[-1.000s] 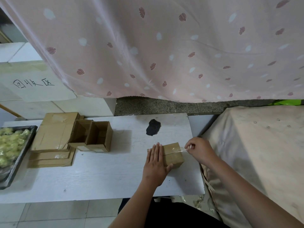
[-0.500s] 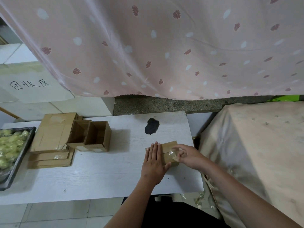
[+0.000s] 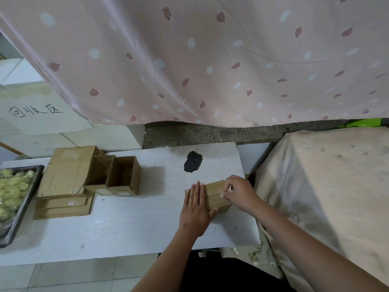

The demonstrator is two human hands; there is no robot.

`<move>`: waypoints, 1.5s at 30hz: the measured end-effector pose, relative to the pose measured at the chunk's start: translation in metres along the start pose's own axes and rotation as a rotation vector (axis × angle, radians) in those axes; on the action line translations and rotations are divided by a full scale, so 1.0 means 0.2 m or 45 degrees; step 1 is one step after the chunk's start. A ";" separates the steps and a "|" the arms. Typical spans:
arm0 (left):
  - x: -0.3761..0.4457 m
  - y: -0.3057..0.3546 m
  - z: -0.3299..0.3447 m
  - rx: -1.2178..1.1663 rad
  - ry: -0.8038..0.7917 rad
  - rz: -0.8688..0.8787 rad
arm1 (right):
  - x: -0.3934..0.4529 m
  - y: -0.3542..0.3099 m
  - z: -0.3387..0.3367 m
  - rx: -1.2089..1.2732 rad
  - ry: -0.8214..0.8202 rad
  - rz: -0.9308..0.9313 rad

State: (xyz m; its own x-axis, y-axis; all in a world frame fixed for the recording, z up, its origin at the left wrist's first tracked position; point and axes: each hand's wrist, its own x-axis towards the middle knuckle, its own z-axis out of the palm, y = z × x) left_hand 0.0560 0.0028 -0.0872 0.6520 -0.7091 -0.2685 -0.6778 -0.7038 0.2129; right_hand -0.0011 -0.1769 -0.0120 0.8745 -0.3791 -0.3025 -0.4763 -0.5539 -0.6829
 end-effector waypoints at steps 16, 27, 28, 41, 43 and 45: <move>0.01 -0.01 0.01 0.008 -0.008 0.018 | -0.04 0.18 -0.06 0.065 0.033 0.255; 0.09 0.13 -0.16 -0.212 0.133 0.054 | -0.06 0.07 -0.07 0.208 0.012 0.025; 0.09 0.11 -0.17 -0.294 0.161 0.032 | -0.05 0.06 -0.08 0.218 0.012 0.002; 0.03 -0.03 -0.14 -0.884 0.109 -0.193 | -0.05 0.07 -0.12 0.084 -0.045 0.073; 0.02 -0.03 -0.14 -0.920 0.115 -0.231 | -0.05 0.07 -0.09 0.168 -0.055 0.063; 0.01 -0.02 -0.14 -0.893 0.126 -0.170 | -0.04 0.06 -0.05 0.191 -0.046 0.061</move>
State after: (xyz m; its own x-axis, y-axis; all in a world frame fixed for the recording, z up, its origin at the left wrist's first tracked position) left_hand 0.0702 0.0035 -0.0625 0.7644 -0.5922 -0.2549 -0.2338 -0.6230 0.7465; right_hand -0.0156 -0.1871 -0.0111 0.8553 -0.3742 -0.3585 -0.5007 -0.4182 -0.7579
